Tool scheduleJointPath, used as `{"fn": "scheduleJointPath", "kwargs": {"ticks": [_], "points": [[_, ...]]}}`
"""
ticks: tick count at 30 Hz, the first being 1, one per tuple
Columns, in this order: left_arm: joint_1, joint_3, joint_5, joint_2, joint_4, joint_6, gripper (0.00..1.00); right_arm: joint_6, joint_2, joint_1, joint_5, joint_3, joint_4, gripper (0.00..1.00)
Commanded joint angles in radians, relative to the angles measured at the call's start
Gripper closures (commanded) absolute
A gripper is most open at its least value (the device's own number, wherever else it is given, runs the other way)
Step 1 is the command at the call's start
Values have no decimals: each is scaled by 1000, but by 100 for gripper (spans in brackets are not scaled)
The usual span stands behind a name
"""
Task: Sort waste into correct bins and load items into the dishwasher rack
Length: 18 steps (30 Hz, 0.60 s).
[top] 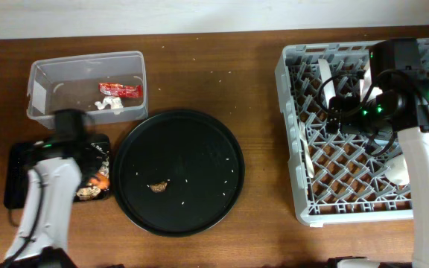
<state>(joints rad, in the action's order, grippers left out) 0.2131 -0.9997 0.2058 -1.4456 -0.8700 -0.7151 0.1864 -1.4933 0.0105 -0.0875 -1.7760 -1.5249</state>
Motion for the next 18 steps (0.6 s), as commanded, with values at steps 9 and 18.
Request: {"fn": "scheduleJointPath", "kwargs": {"ticks": [9, 18], "points": [[237, -19, -87, -248, 95, 13, 42, 1, -2, -5, -2, 4, -1, 1], [-15, -214, -341, -139, -106, 239, 19, 1, -2, -5, -2, 4, -1, 1]]}}
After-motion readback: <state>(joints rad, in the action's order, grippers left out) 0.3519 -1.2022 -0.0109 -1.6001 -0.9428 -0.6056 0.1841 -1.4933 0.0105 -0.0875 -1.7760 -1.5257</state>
